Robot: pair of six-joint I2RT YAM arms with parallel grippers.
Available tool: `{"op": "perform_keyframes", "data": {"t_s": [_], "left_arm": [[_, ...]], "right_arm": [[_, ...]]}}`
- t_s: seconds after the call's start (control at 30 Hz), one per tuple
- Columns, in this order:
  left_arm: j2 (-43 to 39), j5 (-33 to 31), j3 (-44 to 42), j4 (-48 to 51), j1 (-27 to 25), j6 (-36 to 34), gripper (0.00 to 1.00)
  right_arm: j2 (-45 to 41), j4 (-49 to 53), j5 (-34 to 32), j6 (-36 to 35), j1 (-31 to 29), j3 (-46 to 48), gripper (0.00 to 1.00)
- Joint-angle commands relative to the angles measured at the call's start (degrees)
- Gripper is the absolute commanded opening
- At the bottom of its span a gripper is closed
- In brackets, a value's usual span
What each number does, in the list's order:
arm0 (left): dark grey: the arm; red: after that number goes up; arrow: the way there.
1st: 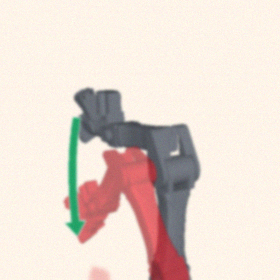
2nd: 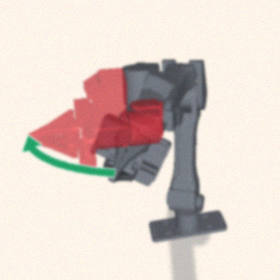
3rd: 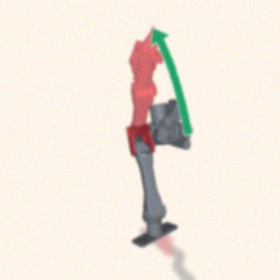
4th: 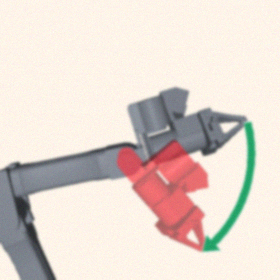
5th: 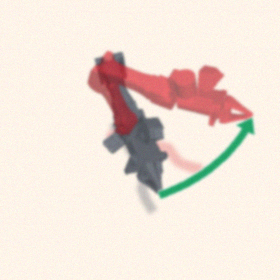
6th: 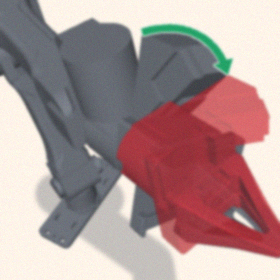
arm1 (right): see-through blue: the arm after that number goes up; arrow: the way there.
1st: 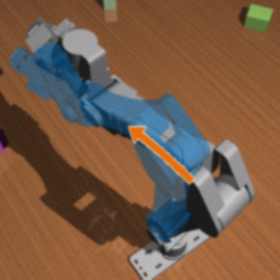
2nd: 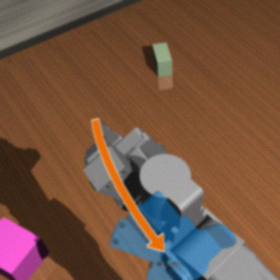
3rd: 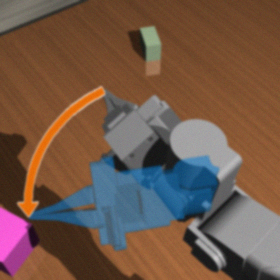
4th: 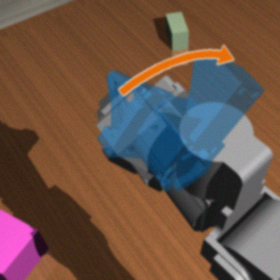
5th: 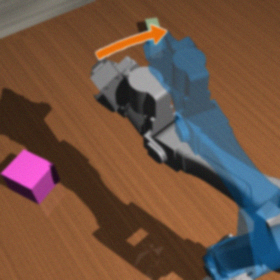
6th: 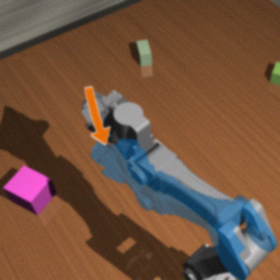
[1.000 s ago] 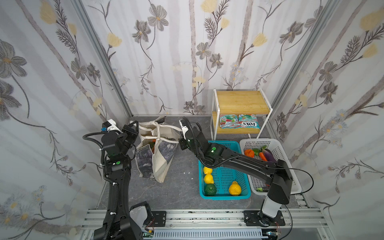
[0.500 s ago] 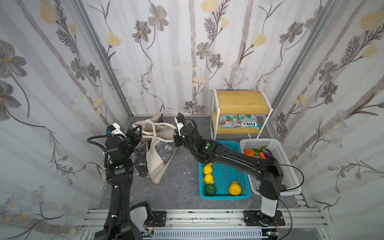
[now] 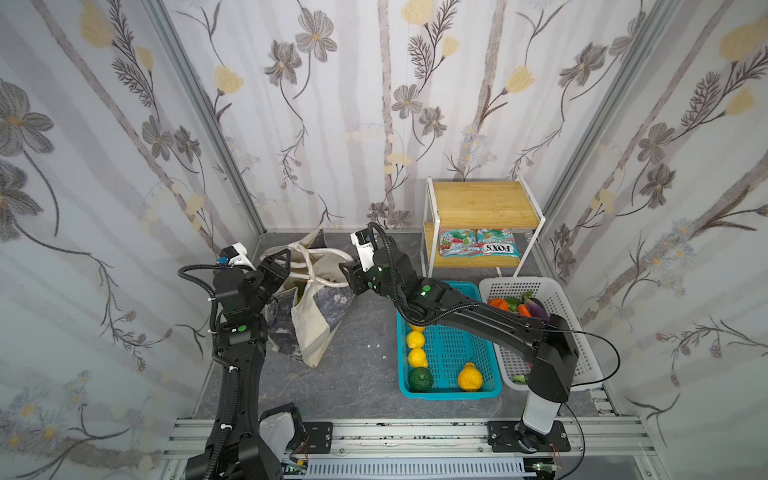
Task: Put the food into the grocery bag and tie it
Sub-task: 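Pull the knotted handles taut with both grippers above the bag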
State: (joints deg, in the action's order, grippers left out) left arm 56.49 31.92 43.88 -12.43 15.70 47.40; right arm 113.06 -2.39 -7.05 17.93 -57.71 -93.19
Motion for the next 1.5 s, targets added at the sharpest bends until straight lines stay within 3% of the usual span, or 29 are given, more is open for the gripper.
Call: {"op": "perform_keyframes", "data": {"t_s": [0.0, 0.03, 0.07, 0.1, 0.2, 0.4, 0.47, 0.5, 0.57, 0.7, 0.87, 0.97, 1.17, 1.3, 1.37, 1.43, 1.47], "left_arm": [[-1.8, -1.3, 1.2, 1.2, -0.1, -3.1, 0.66], [-2.8, -2.3, 1.5, 1.5, -0.2, -3.6, 0.75], [-4.0, -3.3, 2.0, 2.2, -0.2, -4.5, 0.95], [-4.9, -4.4, 3.0, 3.6, -0.2, -5.7, 1.00], [-6.1, -6.5, 6.8, 8.8, -0.2, -8.5, 1.00], [-7.6, -9.2, 12.6, 16.3, -1.2, -12.8, 0.99], [-8.1, -14.4, 14.4, 20.0, -3.6, -16.7, 0.97], [-8.6, -18.3, 14.9, 21.8, -5.5, -19.0, 0.96], [-8.8, -23.5, 15.1, 24.0, -9.2, -22.3, 0.94], [-5.3, -25.8, 16.3, 28.4, -14.1, -26.4, 0.93], [0.5, -34.1, 19.8, 33.7, -21.8, -32.0, 0.93], [3.7, -31.7, 20.7, 34.1, -23.0, -32.0, 0.94], [9.2, -40.3, 21.6, 36.1, -25.1, -33.9, 0.95], [12.5, -36.4, 22.4, 35.2, -25.1, -33.0, 0.88], [14.5, -35.8, 22.4, 33.9, -25.1, -33.1, 0.79], [16.3, -34.2, 23.1, 33.2, -24.7, -33.0, 0.61], [16.9, -32.6, 23.3, 32.4, -24.3, -32.6, 0.43]], "right_arm": [[-0.8, -2.6, 2.8, 1.7, 0.5, 0.2, 0.43], [-1.0, -2.2, 2.4, 2.7, 0.8, 0.2, 0.43], [-1.1, -1.5, 1.9, 4.1, 1.2, 0.3, 0.43], [-1.3, -1.1, 1.8, 5.4, 1.8, 0.5, 0.43], [-1.6, -0.5, 2.9, 8.4, 3.2, 1.4, 0.43], [-4.8, -5.7, 8.0, 8.0, 3.6, 6.2, 0.44], [-6.7, -8.4, 8.4, 8.4, 3.6, 8.9, 0.46], [-7.6, -9.2, 7.9, 8.7, 3.6, 10.1, 0.60], [-8.7, -9.1, 6.5, 9.0, 3.7, 11.5, 0.61], [-9.8, -8.1, 4.2, 10.0, 4.1, 13.3, 0.61], [-10.7, -8.8, 3.6, 13.6, 4.1, 17.2, 0.60], [-10.3, -11.0, 5.5, 15.6, 4.0, 19.2, 0.60], [-9.4, -11.9, 6.9, 16.0, 2.9, 19.2, 0.60], [-8.7, -13.3, 7.7, 16.2, 2.6, 19.3, 0.60], [-8.1, -14.1, 8.4, 16.1, 2.3, 18.9, 0.60], [-7.4, -14.8, 8.5, 16.1, 1.9, 18.5, 0.60], [-7.1, -15.1, 8.4, 16.0, 1.6, 18.2, 0.59]]}}
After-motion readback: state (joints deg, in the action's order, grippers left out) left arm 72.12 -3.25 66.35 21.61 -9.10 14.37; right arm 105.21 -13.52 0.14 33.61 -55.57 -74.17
